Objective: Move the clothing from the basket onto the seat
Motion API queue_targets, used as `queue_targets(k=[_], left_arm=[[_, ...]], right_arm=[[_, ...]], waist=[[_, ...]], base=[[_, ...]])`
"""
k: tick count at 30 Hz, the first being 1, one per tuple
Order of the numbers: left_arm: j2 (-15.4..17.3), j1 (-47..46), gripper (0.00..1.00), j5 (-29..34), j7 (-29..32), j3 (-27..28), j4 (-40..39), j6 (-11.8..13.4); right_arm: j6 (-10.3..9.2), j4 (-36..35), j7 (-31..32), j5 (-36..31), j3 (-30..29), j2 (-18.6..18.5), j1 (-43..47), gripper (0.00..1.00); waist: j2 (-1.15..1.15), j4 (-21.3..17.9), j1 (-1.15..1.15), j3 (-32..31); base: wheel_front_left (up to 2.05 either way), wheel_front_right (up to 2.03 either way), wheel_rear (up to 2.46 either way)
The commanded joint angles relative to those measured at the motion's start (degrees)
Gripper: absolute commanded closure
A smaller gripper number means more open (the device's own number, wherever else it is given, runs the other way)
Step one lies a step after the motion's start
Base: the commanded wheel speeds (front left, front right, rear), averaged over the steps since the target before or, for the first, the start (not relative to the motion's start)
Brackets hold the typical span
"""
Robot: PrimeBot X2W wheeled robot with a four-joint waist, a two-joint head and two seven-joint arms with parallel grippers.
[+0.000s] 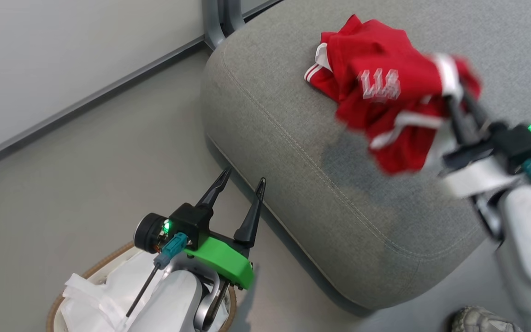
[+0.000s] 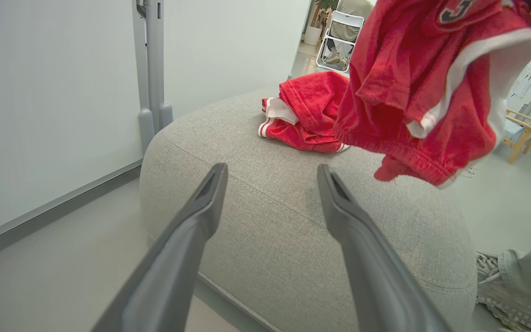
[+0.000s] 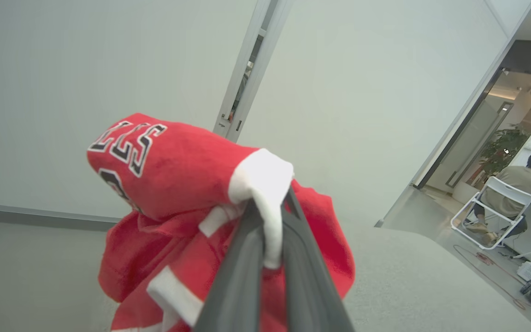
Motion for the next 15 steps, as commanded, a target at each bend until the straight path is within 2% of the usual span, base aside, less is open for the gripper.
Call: queue_targets(k=[1, 3, 8, 11, 15], left_arm=[[0.3, -0.8, 0.0, 0.6, 0.0, 0.4, 0.2, -0.3], [0.3, -1.1, 0.0, 1.5, 0.0, 0.9, 0.5, -0.4], [0.3, -1.8, 0.0, 3.9, 0.0, 3.0, 0.2, -0.4], [0.4, -2.4, 0.0, 5.3, 0.0, 4.2, -0.1, -0.4], [0.5, -4.4, 0.0, 6.7, 0.0, 3.4, -0.5, -0.4]], right_arm=[[-0.08, -0.3, -0.1, -0.3, -0.5, -1.6, -3.1, 1.0], [-0.08, 0.3, -0.1, -0.6, -1.0, -4.5, -8.5, 1.0], [-0.08, 3.9, -0.1, -1.4, -1.9, -9.1, -20.5, 1.0], [-0.08, 8.0, 0.0, -2.2, -3.0, -9.7, -26.0, 1.0], [-0.08, 13.2, -0.1, -2.6, -6.5, -10.9, -30.9, 1.0]], waist=[[-0.01, 0.0, 0.0, 1.9], [-0.01, 0.0, 0.0, 3.3], [-0.01, 0.2, 0.0, 6.6], [-0.01, 0.3, 0.0, 8.6], [-0.01, 2.7, 0.0, 12.3]], base=[[0.0, 0.0, 0.0], [0.0, 0.0, 0.0], [0.0, 0.0, 0.0], [0.0, 0.0, 0.0], [0.0, 0.0, 0.0]])
